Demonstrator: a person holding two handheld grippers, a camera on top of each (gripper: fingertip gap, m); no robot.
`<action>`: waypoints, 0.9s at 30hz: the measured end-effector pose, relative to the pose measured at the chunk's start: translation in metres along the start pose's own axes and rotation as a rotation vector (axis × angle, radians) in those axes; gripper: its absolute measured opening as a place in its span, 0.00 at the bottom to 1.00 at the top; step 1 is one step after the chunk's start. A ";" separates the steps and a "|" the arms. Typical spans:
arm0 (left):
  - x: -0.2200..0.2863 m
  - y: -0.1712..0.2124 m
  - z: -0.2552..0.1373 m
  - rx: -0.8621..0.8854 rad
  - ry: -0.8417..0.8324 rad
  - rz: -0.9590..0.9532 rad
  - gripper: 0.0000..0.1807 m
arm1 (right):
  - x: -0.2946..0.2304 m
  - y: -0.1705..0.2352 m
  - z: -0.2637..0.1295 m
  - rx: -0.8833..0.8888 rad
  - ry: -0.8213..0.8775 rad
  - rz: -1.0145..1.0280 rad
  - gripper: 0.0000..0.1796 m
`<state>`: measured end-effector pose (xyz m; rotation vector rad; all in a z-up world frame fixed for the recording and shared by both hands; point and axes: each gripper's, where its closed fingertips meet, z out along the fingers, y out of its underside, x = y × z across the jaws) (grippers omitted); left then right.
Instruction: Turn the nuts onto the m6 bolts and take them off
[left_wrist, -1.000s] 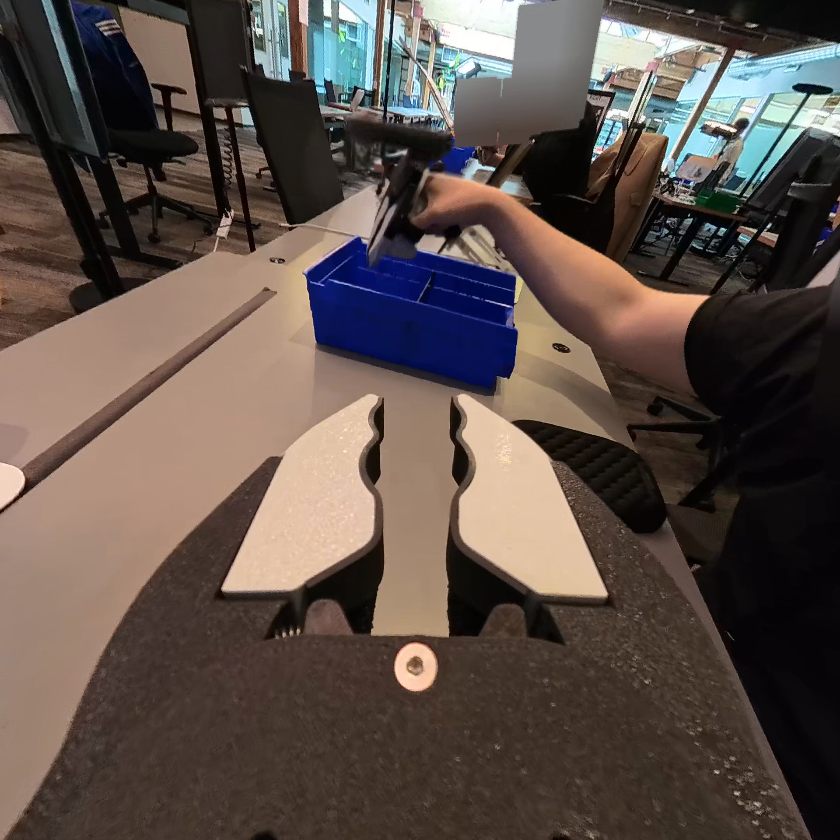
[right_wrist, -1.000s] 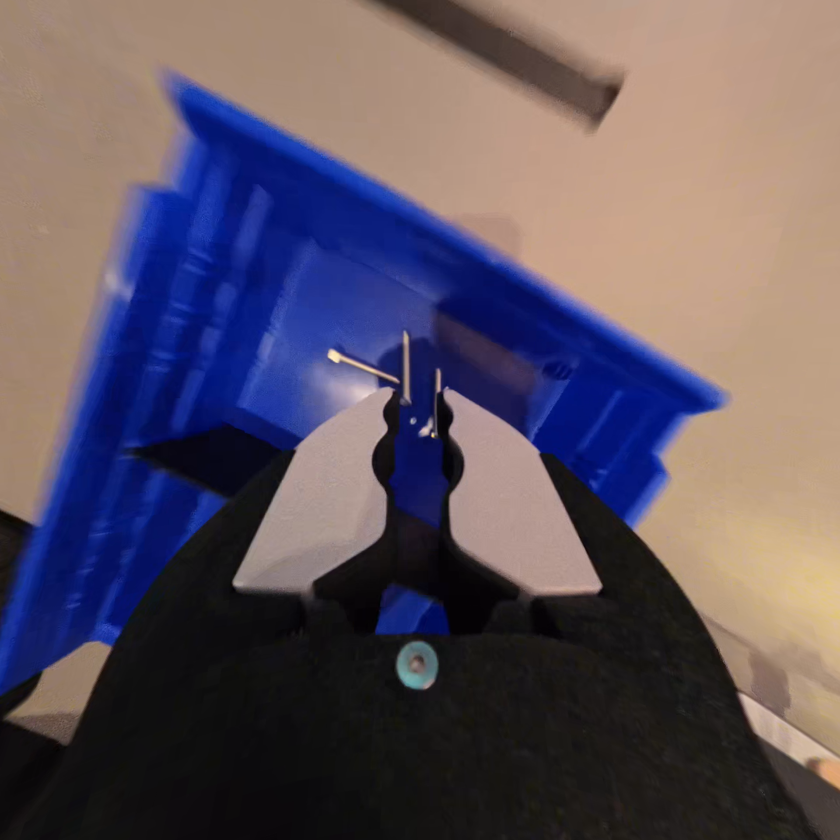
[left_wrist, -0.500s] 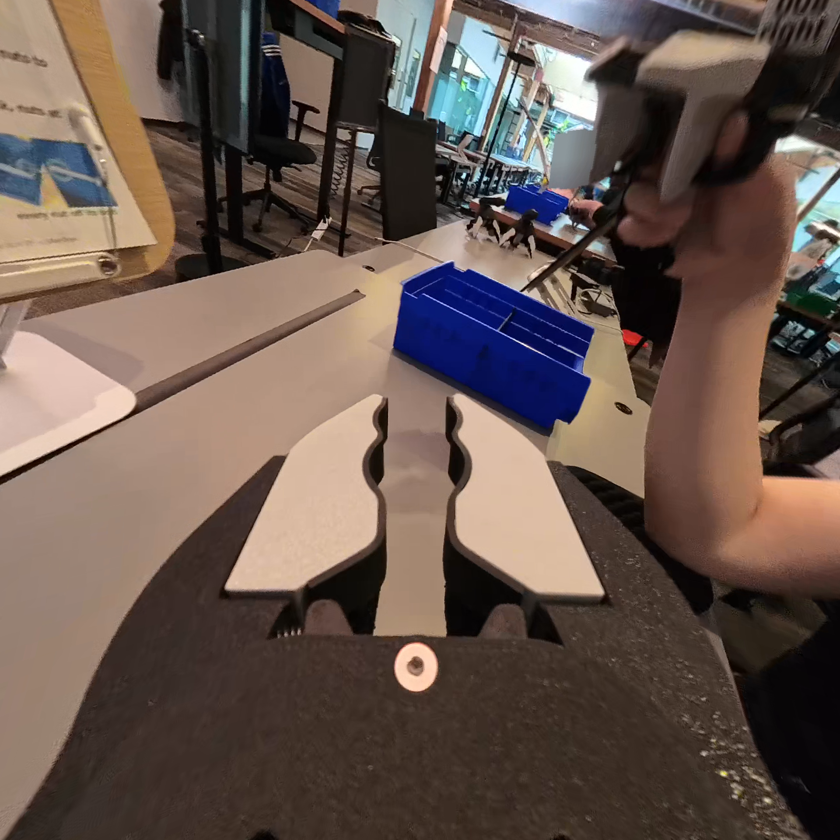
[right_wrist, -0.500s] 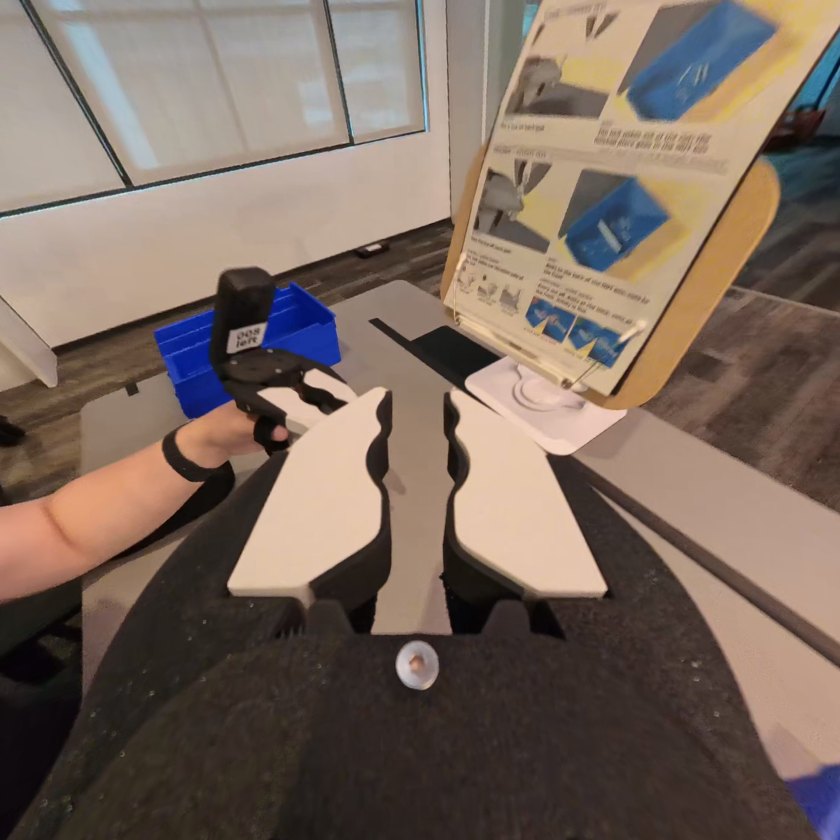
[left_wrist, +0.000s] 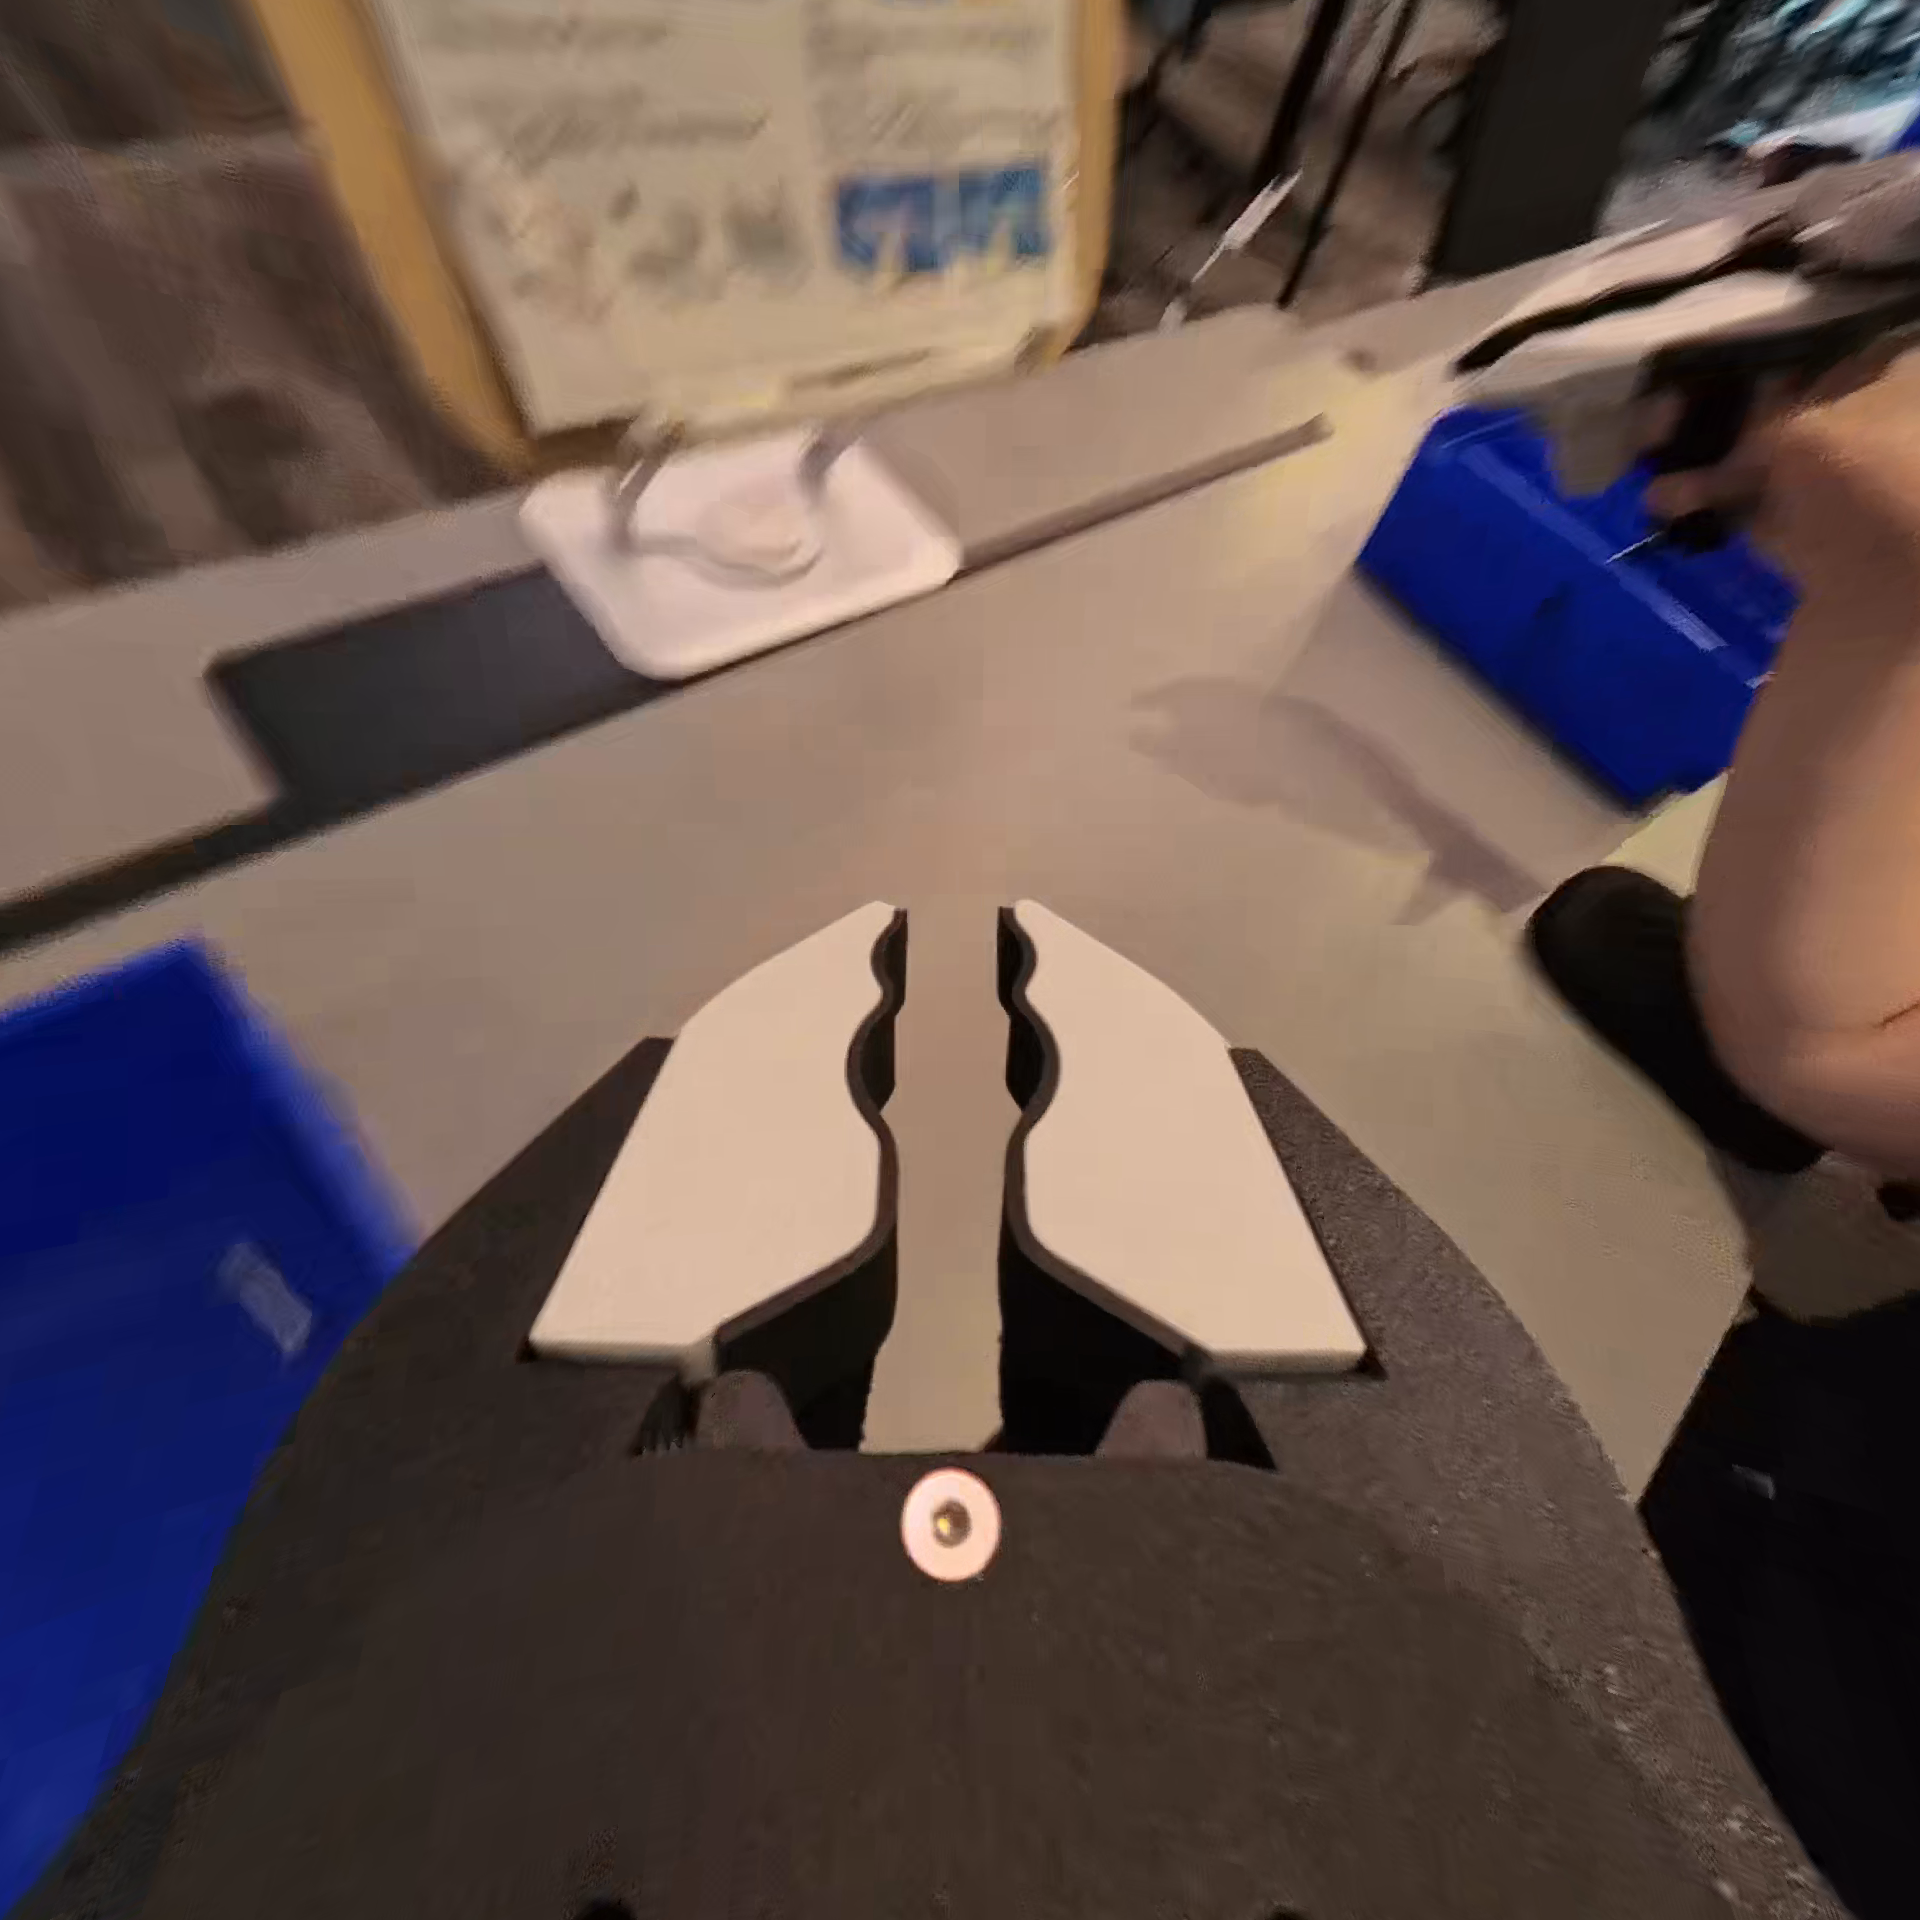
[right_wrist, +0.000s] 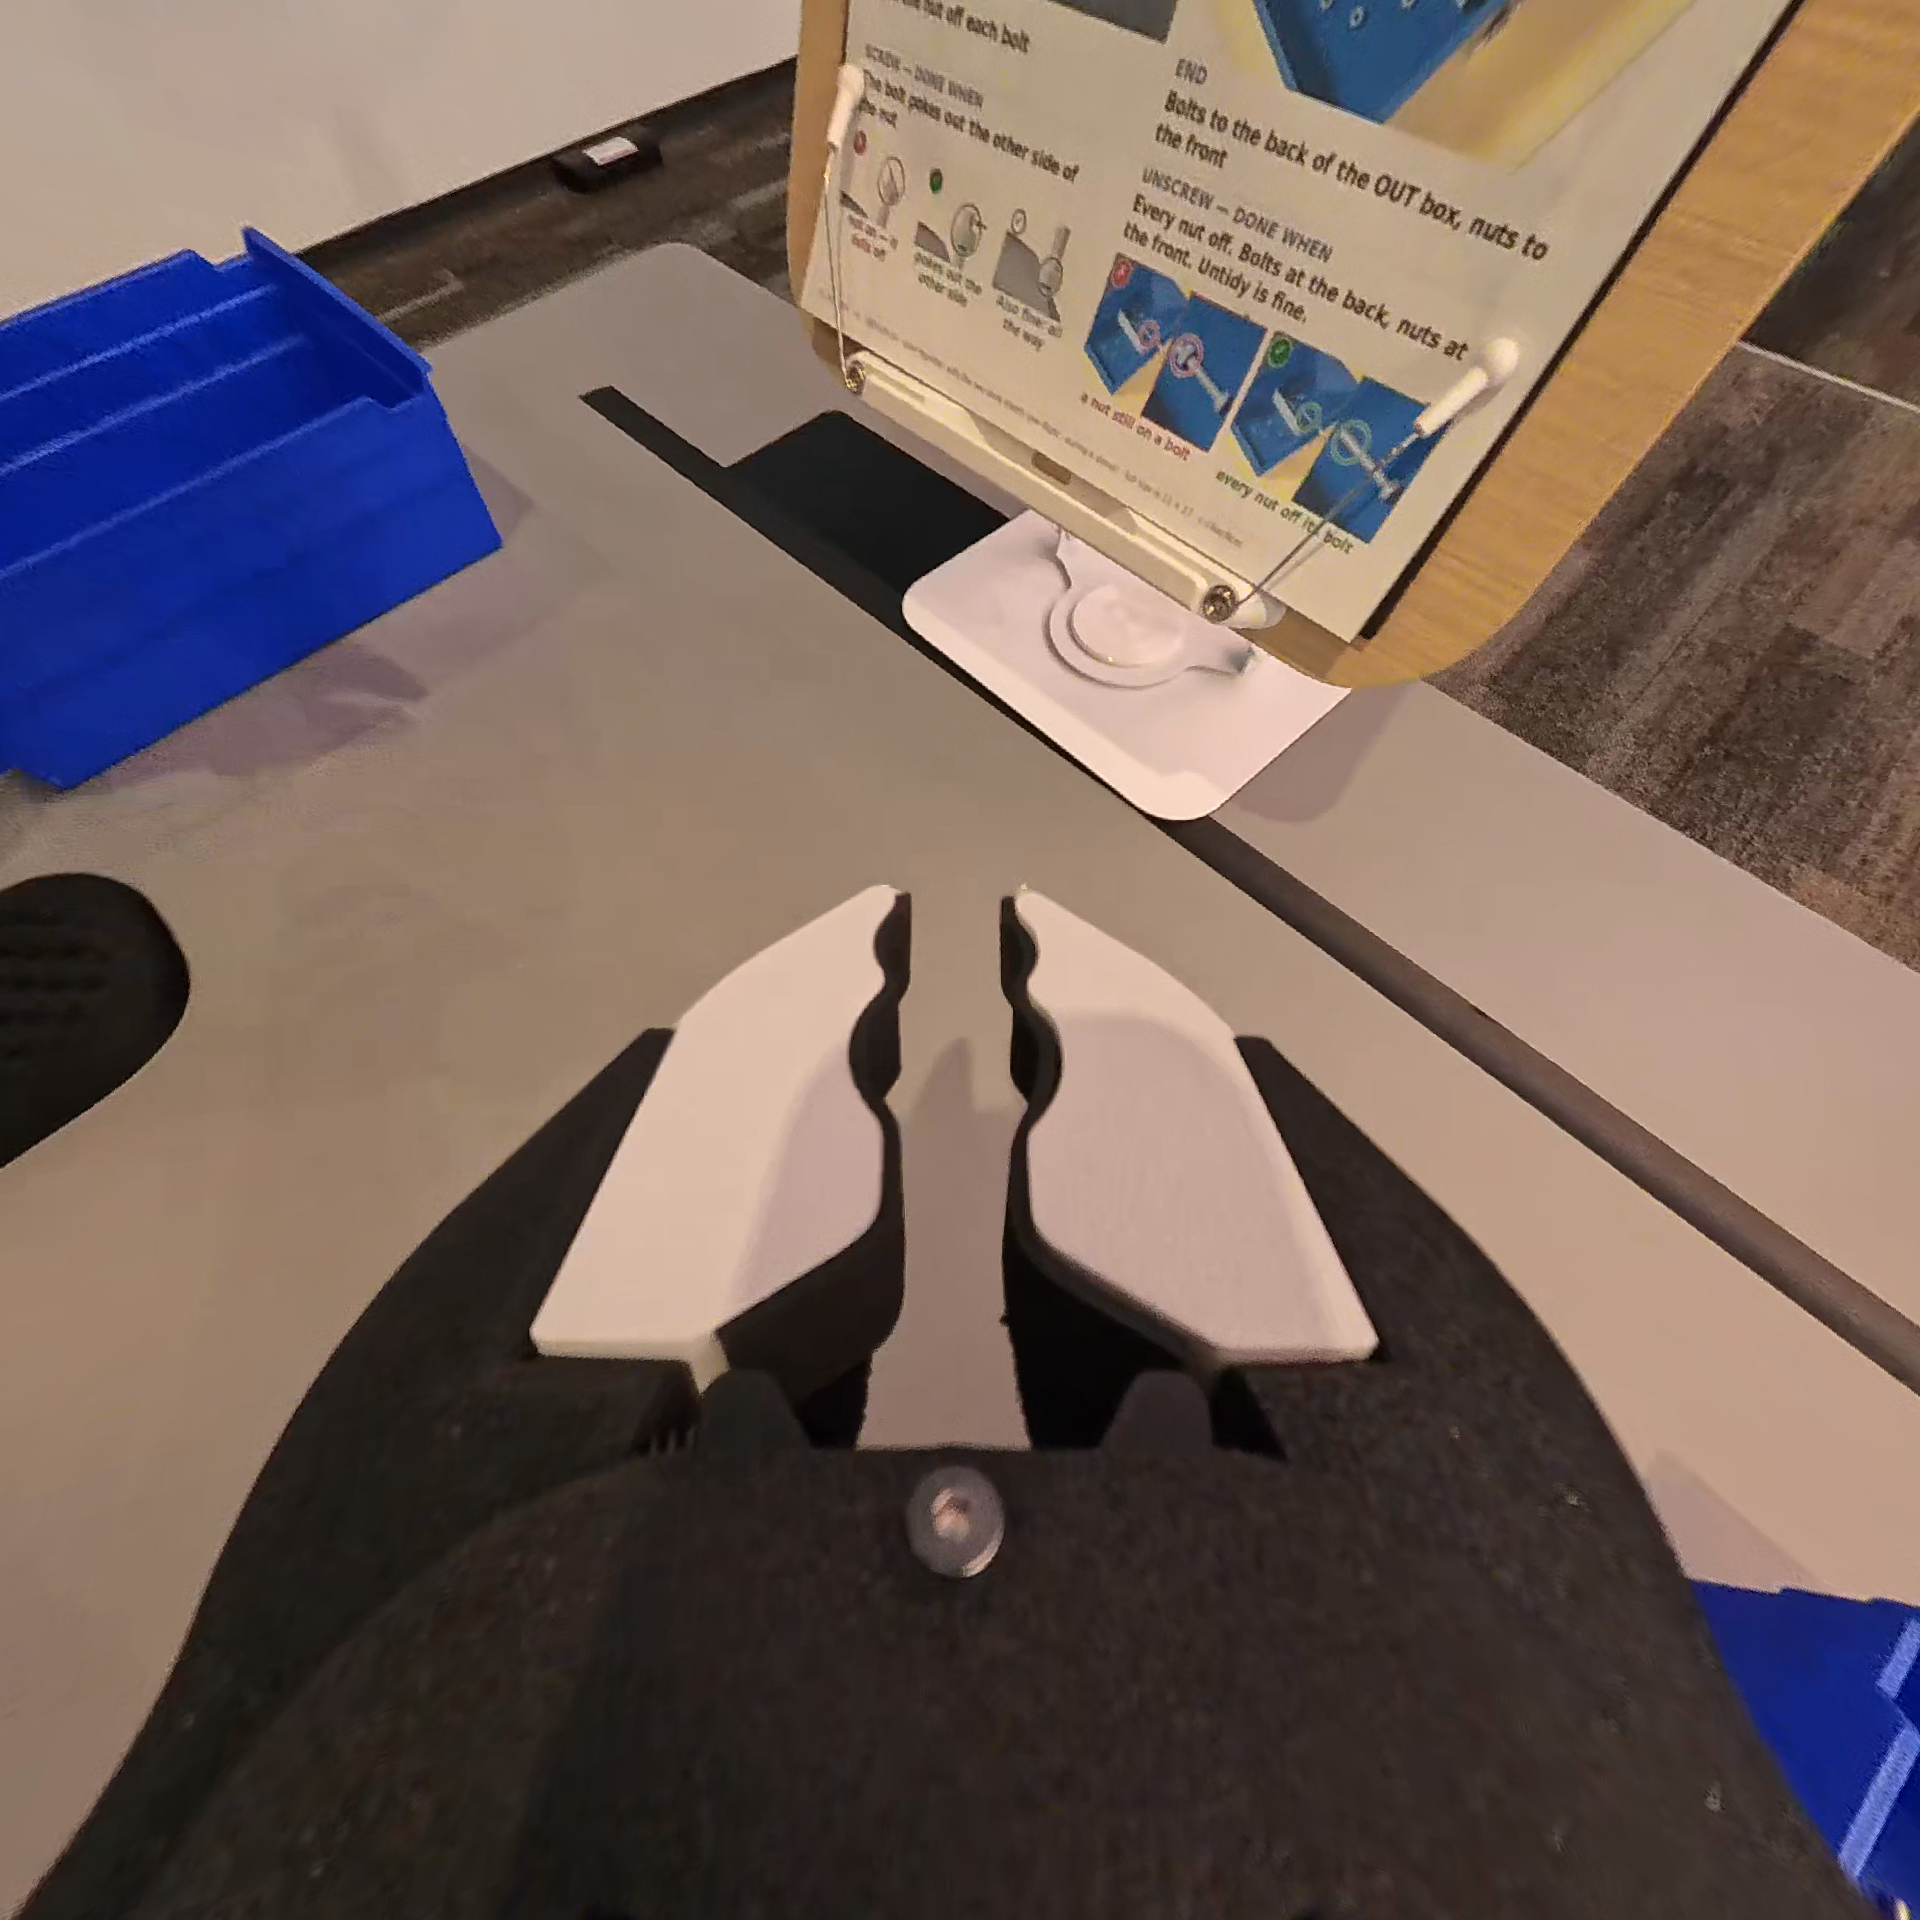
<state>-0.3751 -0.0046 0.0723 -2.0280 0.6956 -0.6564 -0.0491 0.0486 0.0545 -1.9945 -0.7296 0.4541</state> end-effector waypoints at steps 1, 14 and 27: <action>-0.023 0.014 -0.014 -0.030 -0.042 -0.035 0.09 | 0.001 0.000 0.001 0.001 0.008 0.008 0.08; -0.191 0.141 -0.035 -0.226 -0.283 -0.395 0.07 | -0.004 -0.001 -0.007 -0.093 0.196 -0.091 0.08; -0.231 0.183 0.032 -0.599 -0.456 -0.457 0.15 | 0.005 0.014 -0.024 -0.130 0.223 -0.039 0.08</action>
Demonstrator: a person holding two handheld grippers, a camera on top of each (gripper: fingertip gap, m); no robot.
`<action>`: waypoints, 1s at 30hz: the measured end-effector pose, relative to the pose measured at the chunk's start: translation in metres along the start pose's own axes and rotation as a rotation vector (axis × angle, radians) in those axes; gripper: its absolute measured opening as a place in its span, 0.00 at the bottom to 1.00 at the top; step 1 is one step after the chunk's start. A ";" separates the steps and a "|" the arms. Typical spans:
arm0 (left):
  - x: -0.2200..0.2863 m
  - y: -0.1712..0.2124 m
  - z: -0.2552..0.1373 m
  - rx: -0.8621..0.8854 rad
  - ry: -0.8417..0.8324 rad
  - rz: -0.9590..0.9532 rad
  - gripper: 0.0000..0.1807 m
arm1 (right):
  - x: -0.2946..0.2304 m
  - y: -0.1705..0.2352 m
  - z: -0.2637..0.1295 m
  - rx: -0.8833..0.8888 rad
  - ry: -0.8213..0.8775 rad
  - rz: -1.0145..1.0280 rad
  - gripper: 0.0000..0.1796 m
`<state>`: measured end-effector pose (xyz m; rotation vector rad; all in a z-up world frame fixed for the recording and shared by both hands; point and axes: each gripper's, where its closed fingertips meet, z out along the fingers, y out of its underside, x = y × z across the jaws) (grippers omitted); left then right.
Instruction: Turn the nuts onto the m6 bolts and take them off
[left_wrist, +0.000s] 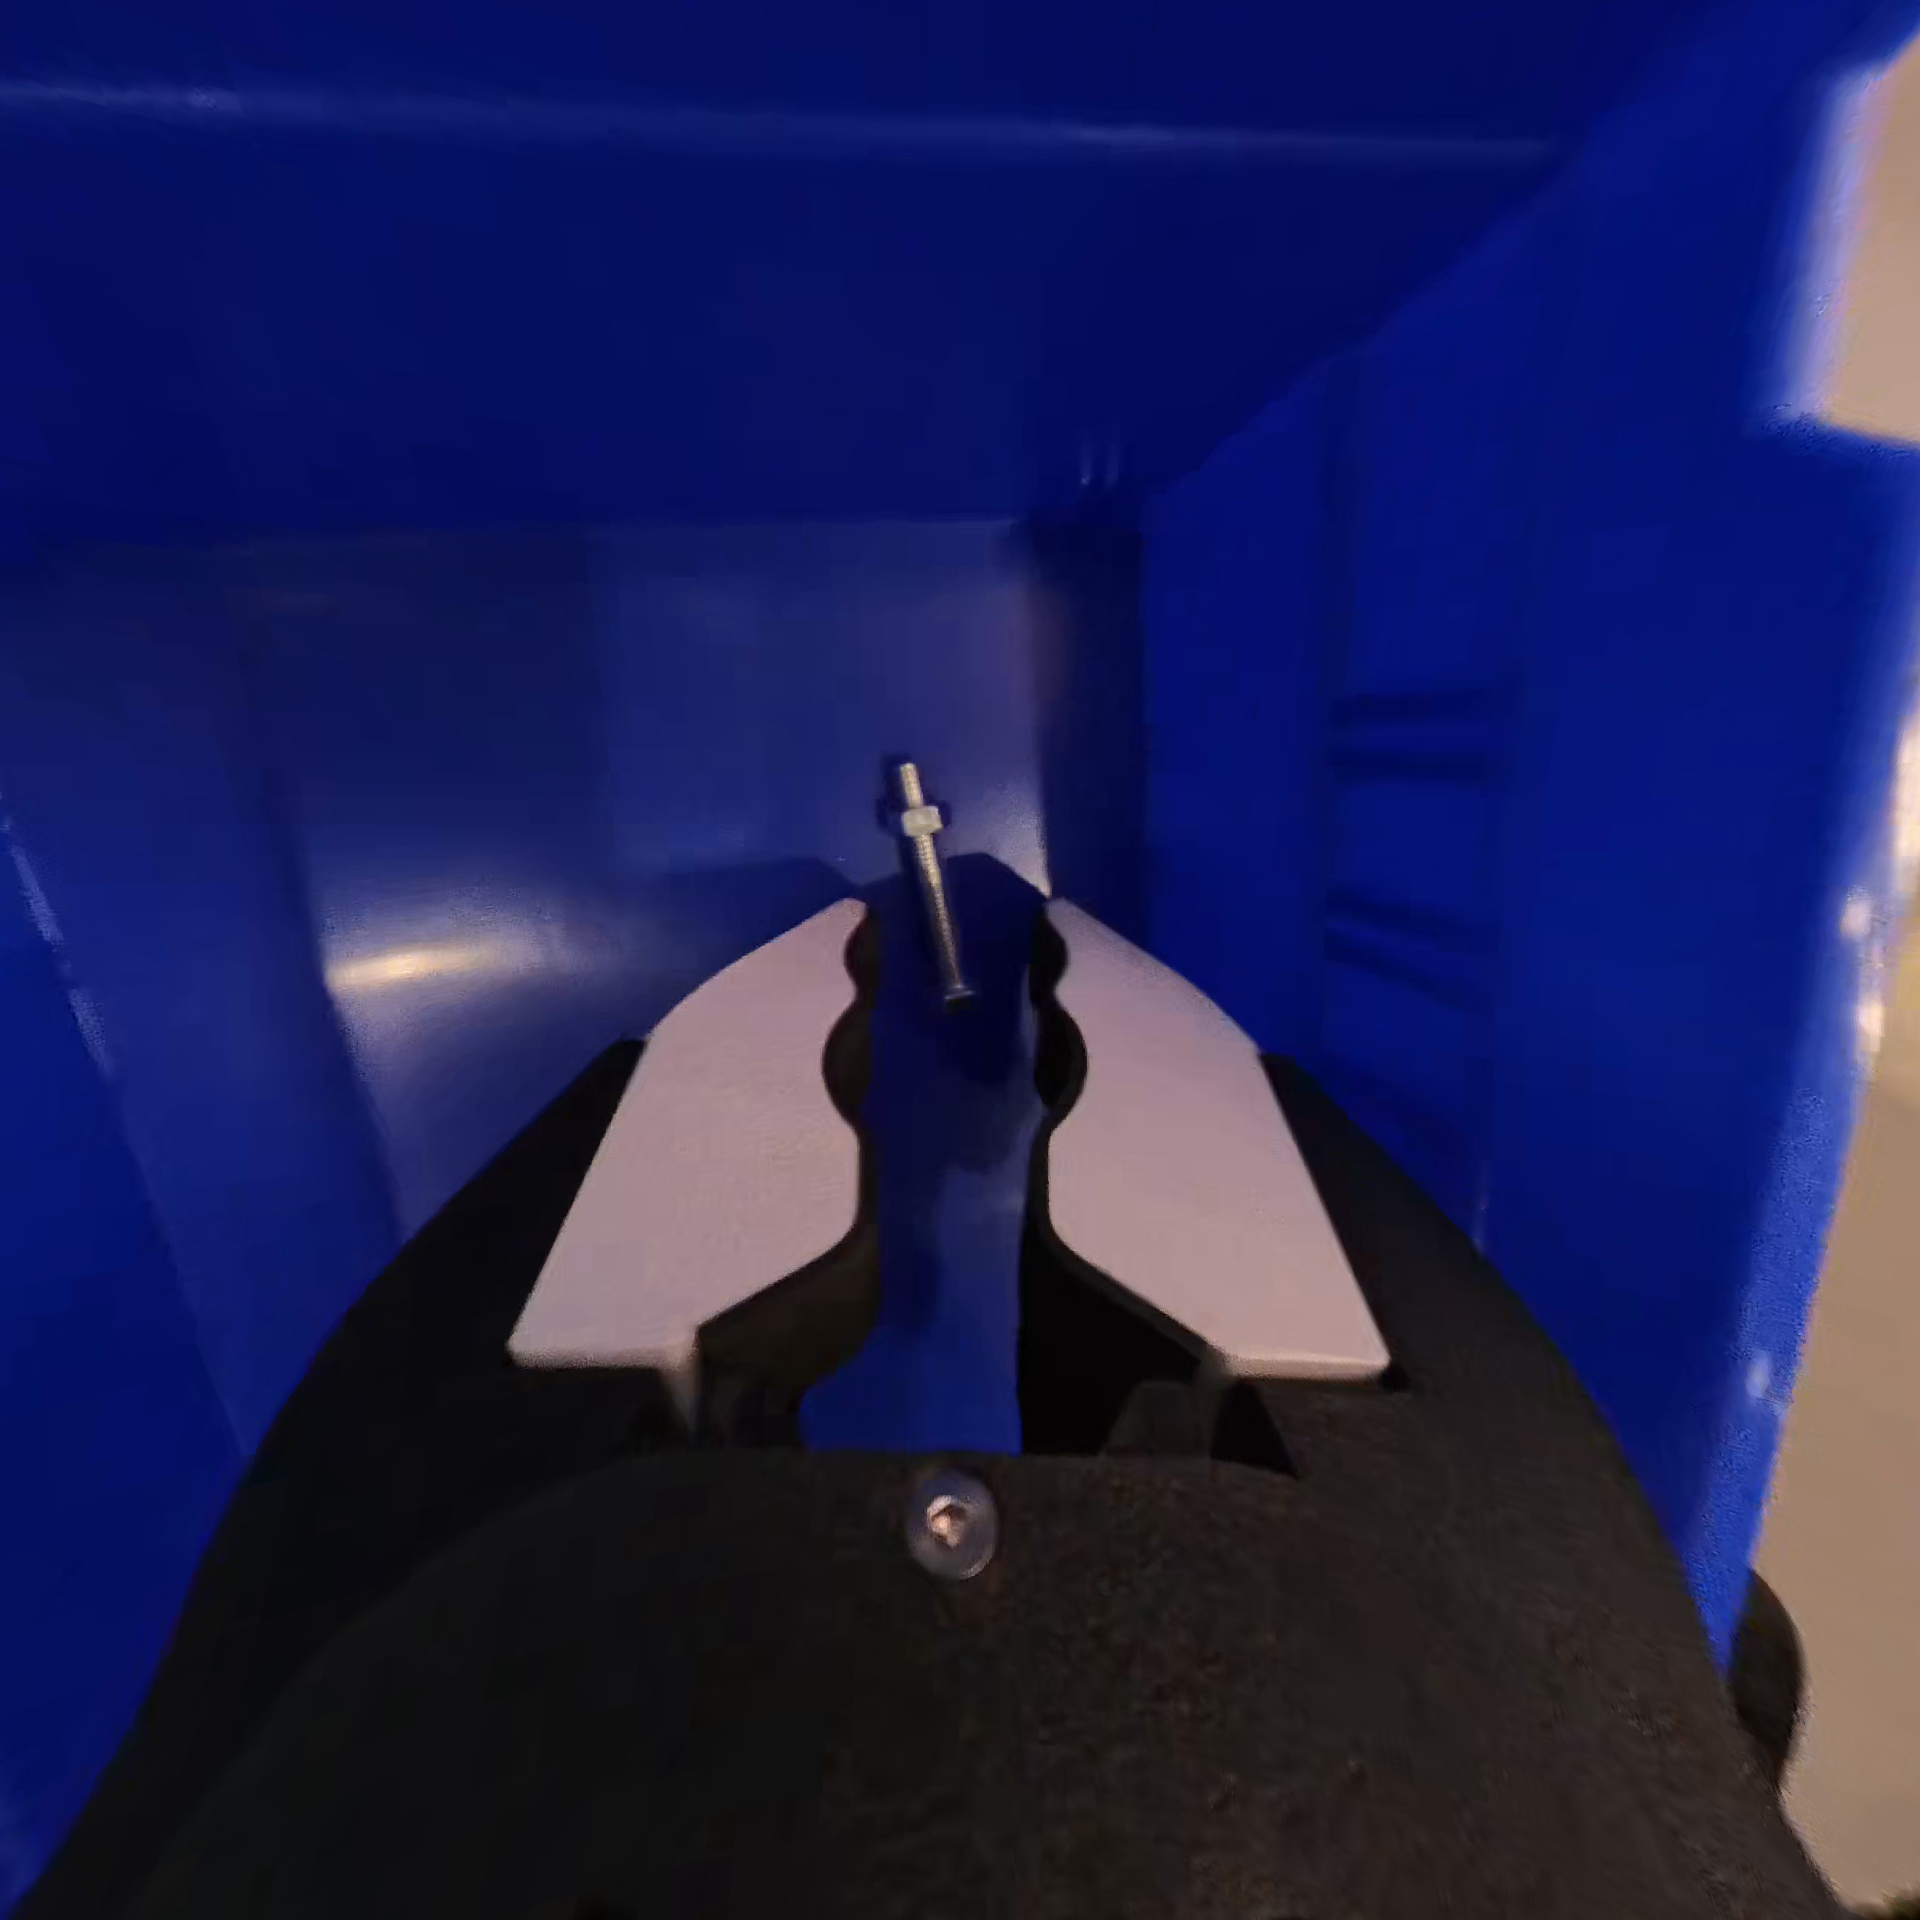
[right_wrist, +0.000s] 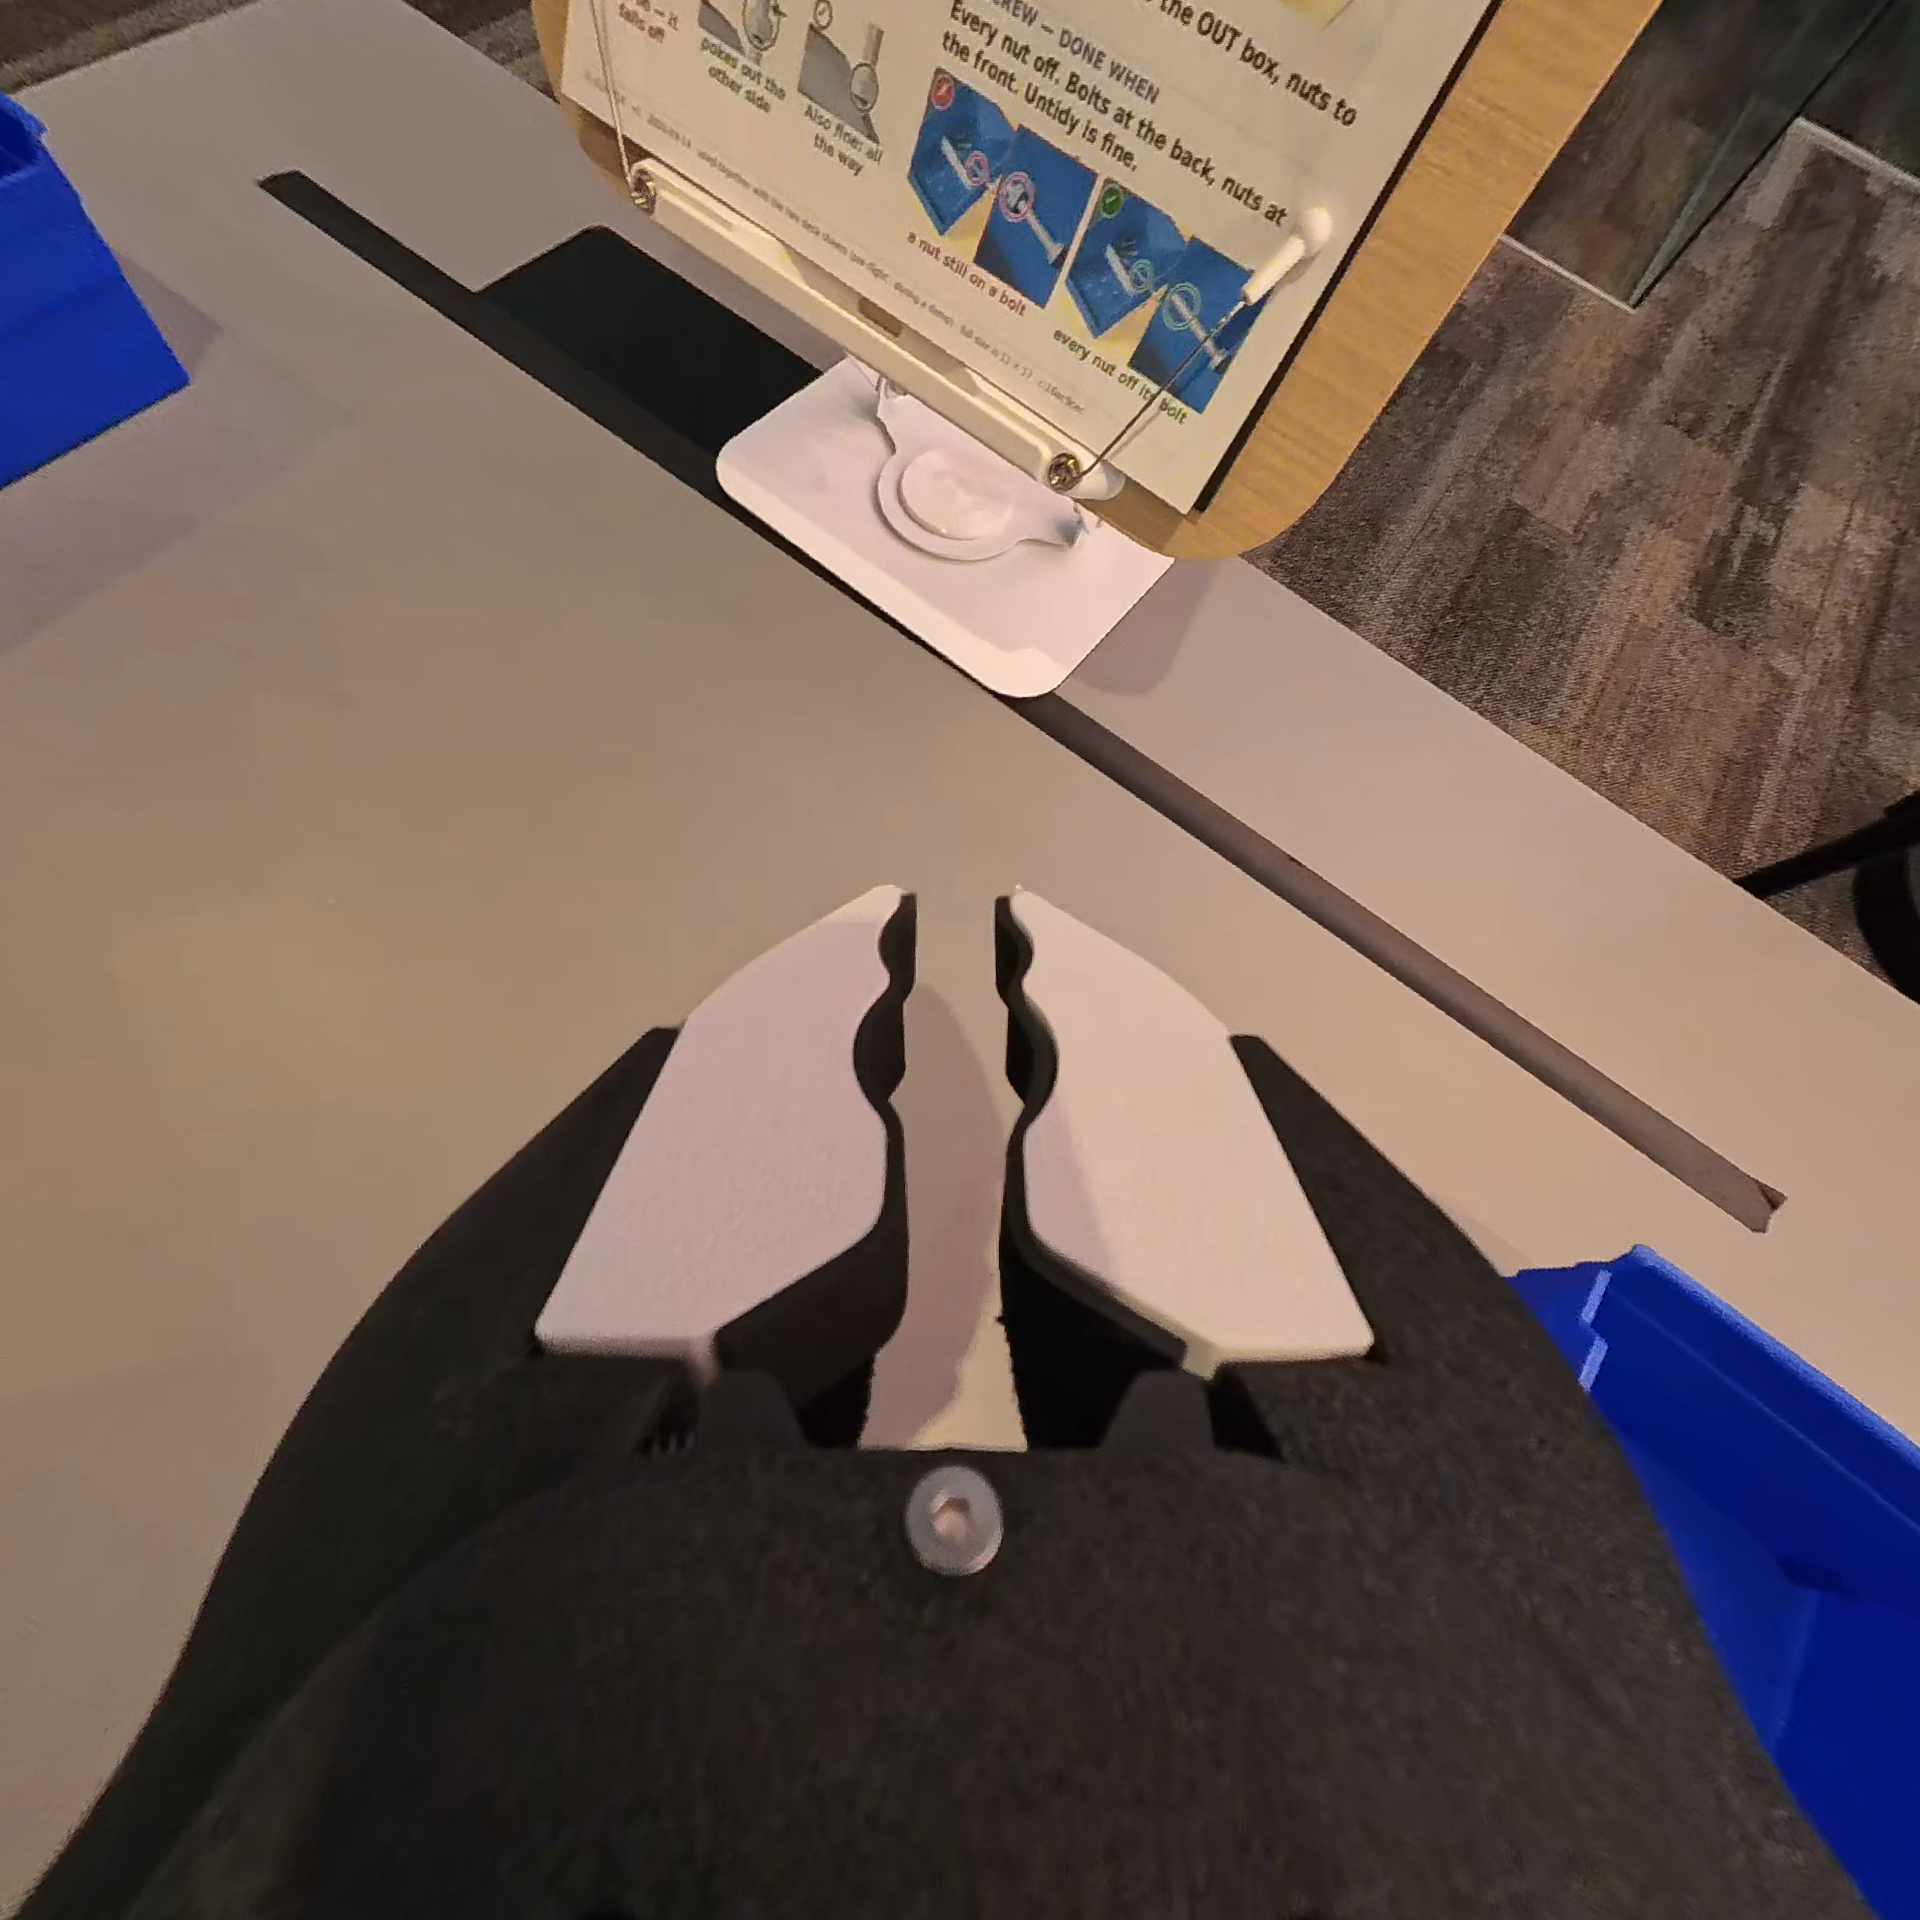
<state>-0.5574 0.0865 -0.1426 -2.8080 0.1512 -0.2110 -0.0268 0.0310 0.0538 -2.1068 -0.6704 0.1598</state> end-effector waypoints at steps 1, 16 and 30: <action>-0.005 -0.003 0.001 0.004 -0.047 0.012 0.15 | 0.000 0.001 0.000 -0.007 -0.001 -0.009 0.08; 0.020 -0.048 -0.169 0.671 0.252 0.038 0.03 | 0.005 -0.012 -0.023 0.165 -0.138 0.005 0.06; 0.418 0.018 -0.290 0.992 1.057 0.736 0.03 | -0.135 -0.101 -0.113 0.778 -0.804 -0.103 0.09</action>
